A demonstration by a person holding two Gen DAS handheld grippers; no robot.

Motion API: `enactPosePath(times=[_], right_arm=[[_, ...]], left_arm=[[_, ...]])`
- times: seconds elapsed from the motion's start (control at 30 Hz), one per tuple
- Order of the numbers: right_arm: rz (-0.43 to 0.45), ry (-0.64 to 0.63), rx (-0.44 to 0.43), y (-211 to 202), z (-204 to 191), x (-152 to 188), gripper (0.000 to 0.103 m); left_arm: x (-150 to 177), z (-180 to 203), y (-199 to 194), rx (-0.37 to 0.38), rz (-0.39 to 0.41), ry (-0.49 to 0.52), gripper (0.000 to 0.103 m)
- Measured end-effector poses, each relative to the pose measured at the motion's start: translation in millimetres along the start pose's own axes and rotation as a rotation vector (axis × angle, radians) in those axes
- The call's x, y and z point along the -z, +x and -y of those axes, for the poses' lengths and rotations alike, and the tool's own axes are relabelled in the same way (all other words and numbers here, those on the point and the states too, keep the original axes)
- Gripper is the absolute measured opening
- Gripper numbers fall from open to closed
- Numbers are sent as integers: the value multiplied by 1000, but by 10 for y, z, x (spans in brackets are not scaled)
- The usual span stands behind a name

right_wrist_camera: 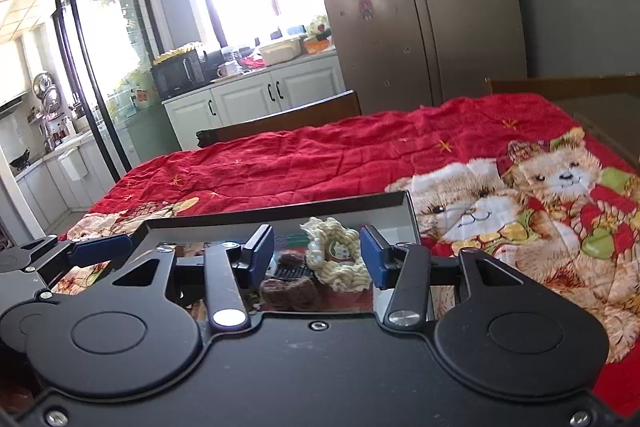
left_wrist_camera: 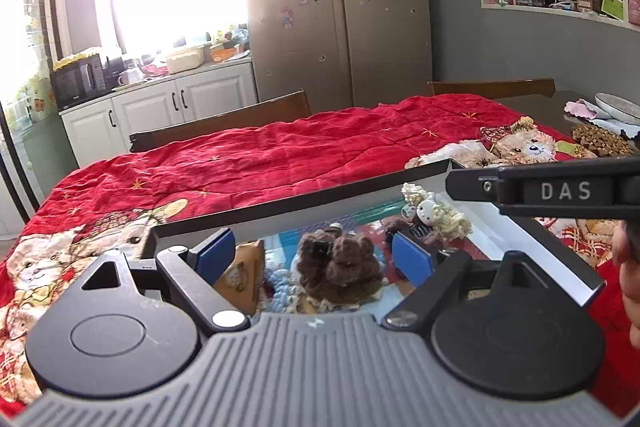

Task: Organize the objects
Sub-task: 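Open the right tool releasing the cream scrunchie while the left opens releasing the fuzzy clip, then withdraw both open tools from the box toward the black-and-white scrunchie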

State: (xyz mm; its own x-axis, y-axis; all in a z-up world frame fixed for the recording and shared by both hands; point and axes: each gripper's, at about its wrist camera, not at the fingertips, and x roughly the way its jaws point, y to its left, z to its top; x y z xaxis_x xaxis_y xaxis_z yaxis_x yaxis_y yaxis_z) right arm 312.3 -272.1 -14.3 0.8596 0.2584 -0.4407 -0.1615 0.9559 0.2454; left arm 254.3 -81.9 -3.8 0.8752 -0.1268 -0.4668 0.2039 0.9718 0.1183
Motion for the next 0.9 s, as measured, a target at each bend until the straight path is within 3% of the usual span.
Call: enactPosePath(times=[0.9], right_arm=[[-3,-93,-50,-656,-426,74,55]], left_arm=[[118,-310,-730,-44,64,-53,100]])
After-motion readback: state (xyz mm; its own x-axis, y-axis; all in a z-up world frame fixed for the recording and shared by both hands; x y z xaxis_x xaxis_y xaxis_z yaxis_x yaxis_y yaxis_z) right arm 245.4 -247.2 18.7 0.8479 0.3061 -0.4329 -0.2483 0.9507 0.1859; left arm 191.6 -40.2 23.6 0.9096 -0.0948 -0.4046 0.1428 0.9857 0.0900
